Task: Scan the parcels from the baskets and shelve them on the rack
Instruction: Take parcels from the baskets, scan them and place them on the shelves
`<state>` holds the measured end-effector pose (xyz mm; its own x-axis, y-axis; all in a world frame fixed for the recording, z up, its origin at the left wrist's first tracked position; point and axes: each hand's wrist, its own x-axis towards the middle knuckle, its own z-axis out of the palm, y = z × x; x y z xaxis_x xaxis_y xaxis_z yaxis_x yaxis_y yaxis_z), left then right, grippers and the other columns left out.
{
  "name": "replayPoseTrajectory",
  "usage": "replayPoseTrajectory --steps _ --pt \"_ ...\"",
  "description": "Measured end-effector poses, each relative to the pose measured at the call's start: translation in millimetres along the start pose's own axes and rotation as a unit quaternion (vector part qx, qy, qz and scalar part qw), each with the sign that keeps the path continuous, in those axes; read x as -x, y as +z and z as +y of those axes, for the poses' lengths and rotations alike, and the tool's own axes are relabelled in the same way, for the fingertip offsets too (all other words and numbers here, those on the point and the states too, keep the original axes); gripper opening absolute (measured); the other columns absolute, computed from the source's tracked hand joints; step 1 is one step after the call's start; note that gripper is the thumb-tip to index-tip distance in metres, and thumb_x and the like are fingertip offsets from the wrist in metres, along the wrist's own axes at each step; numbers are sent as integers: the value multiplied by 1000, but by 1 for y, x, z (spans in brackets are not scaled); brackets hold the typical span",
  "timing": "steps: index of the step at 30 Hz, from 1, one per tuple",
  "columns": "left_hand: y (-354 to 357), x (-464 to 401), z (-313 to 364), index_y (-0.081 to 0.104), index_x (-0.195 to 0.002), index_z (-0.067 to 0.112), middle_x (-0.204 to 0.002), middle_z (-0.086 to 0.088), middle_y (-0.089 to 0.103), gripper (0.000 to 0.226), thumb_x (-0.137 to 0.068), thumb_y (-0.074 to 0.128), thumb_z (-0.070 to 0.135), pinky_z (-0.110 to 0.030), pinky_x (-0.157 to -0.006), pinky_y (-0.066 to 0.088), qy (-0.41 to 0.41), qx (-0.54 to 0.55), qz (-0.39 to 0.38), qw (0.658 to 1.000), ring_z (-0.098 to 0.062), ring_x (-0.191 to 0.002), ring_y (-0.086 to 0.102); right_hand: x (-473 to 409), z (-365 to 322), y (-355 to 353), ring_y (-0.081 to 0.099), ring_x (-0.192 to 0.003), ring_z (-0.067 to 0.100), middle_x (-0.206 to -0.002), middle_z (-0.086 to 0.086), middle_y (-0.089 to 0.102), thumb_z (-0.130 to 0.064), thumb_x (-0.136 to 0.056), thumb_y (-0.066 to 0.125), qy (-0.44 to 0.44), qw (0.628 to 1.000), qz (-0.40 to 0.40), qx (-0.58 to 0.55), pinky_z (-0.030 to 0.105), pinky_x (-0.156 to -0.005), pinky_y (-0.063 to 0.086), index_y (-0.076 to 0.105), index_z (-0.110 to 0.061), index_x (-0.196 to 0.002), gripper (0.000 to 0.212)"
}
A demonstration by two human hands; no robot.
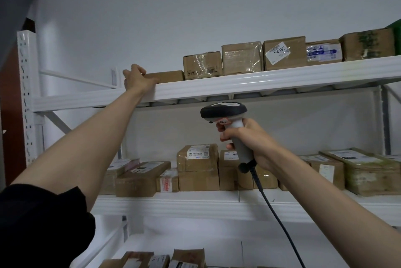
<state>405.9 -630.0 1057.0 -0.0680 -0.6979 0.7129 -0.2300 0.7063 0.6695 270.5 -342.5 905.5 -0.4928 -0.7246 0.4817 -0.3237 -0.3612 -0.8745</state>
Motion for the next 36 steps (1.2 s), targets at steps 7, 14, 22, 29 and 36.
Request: replayPoseTrajectory --steps 7,14,22,29,36 --pt "-1 10 -6 54 -124 17 -130 -10 57 45 -87 71 34 -39 -101 49 38 25 -11 999 -26 -116 58 2 8 5 68 -73 9 -102 7 70 2 -85 69 22 1000 3 -3 20 -56 55 68 -8 -110 27" --pt "-30 57 -15 54 -114 19 -125 -12 55 33 -86 70 25 -36 -93 50 128 36 12 991 -20 -104 57 18 19 26 63 -79 16 -99 10 68 5 -85 66 55 998 1 -41 25 -60 53 68 1 -114 30" --pt "-57 139 -22 58 -115 16 -95 -2 62 27 -91 70 17 -18 -66 42 215 -11 -166 962 -6 -77 55 74 14 39 63 -68 12 -90 10 66 5 -87 64 77 995 18 -60 22 -57 52 66 0 -109 23" --pt "-56 224 -23 65 -109 14 -83 4 62 23 -87 75 15 -22 -66 45 243 -17 -338 909 -6 -70 55 163 13 39 58 -59 11 -85 11 61 5 -90 62 106 990 73 -53 22 -55 51 60 3 -112 23" --pt "-34 354 -28 68 -104 23 -89 0 70 17 -88 75 23 -31 -73 54 233 18 -523 819 -16 -76 68 272 29 22 55 -54 12 -90 12 62 0 -93 62 176 963 193 -66 23 -52 50 62 -4 -105 12"
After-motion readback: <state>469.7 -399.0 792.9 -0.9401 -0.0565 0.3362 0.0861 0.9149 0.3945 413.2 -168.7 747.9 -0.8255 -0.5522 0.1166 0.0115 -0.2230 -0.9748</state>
